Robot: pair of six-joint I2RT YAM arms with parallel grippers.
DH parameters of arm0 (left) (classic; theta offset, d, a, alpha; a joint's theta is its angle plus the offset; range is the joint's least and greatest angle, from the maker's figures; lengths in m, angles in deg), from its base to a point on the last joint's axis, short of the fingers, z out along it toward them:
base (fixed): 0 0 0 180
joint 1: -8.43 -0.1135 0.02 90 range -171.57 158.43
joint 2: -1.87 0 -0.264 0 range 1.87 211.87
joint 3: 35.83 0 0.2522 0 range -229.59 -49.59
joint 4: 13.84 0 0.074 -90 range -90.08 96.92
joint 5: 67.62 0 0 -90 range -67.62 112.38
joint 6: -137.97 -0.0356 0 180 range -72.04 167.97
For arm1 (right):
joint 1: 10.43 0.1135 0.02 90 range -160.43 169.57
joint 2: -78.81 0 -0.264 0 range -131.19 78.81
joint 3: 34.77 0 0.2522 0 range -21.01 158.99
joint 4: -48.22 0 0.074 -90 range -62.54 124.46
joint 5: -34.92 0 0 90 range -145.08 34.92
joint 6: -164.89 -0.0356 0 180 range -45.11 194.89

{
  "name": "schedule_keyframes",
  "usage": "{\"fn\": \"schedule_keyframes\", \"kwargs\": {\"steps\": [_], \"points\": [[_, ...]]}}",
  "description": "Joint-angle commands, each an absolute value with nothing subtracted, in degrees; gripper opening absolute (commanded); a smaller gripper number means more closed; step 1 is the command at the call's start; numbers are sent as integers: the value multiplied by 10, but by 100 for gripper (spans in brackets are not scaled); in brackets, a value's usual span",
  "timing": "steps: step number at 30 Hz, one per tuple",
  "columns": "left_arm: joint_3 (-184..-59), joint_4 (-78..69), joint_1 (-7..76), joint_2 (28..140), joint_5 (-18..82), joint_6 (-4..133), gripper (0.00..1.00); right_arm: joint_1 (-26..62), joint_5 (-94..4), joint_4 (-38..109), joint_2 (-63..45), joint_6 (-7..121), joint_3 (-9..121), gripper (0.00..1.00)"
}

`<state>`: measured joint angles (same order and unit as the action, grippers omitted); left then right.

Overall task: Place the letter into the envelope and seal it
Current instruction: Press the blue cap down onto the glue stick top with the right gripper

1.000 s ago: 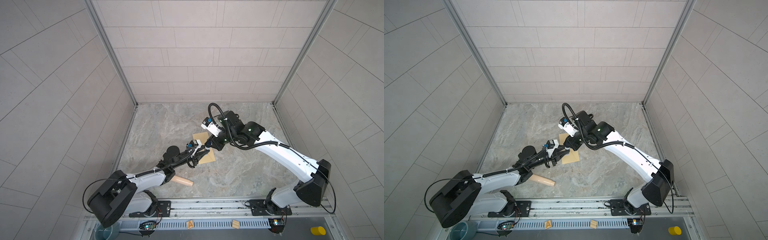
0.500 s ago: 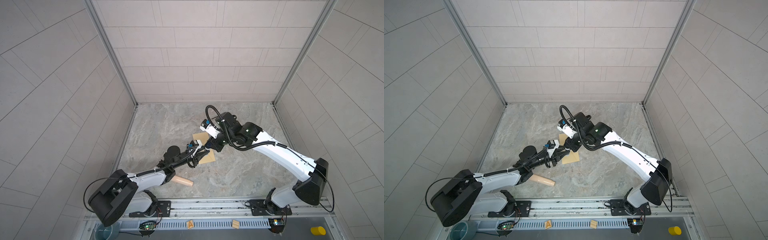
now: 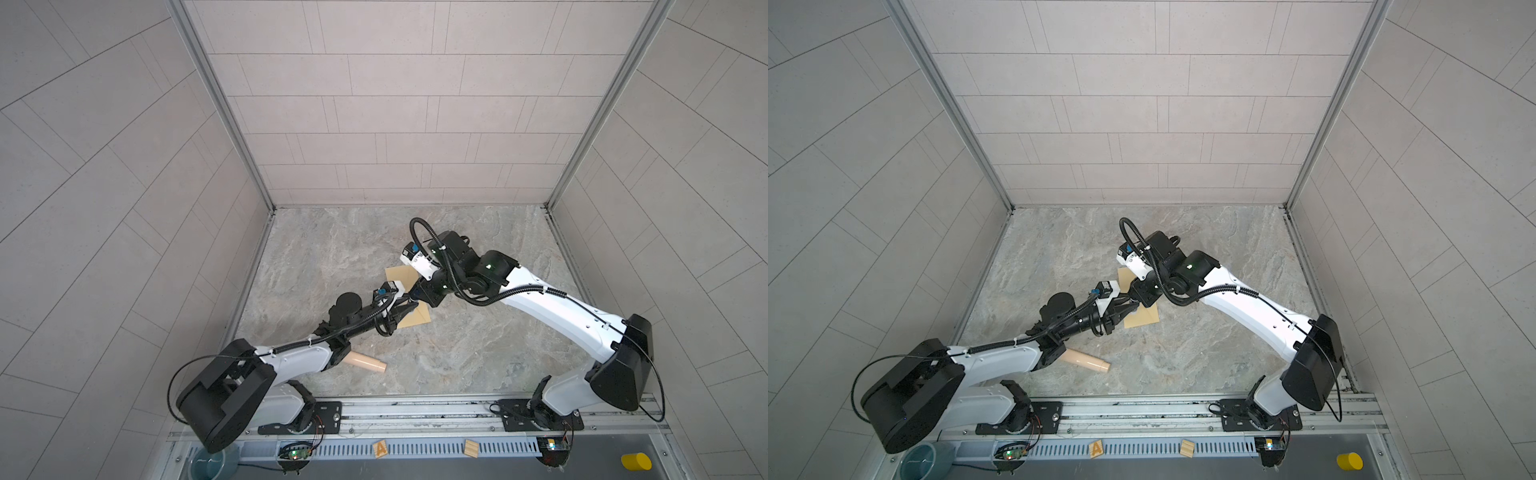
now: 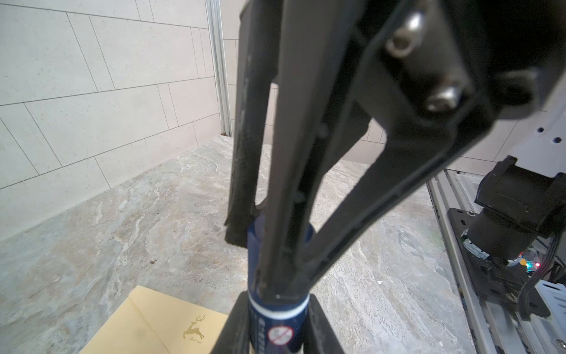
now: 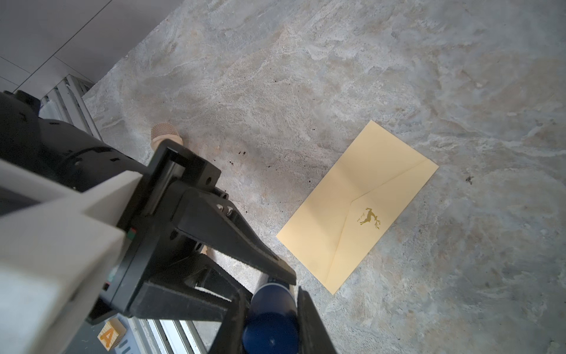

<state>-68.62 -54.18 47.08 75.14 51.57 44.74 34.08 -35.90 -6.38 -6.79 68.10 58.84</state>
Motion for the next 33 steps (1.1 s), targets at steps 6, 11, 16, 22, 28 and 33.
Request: {"fn": "schedule_keyframes", "kwargs": {"steps": [6, 11, 16, 22, 28, 33], "points": [[-702, -644, 473, 722, 501, 450, 0, 355, -349, -91, -81, 664, 557, 20], [-701, -648, 473, 722, 498, 452, 0, 356, -349, -83, -85, 659, 545, 18], [-700, -662, 473, 723, 493, 460, 0, 357, -348, -72, -88, 650, 527, 16], [-701, -662, 473, 717, 485, 469, 0, 363, -347, -62, -98, 638, 503, 15], [-702, -665, 473, 716, 480, 476, 0, 367, -337, -80, -116, 645, 501, 13], [-706, -667, 473, 718, 480, 480, 0, 371, -336, -72, -122, 641, 493, 12]]}}
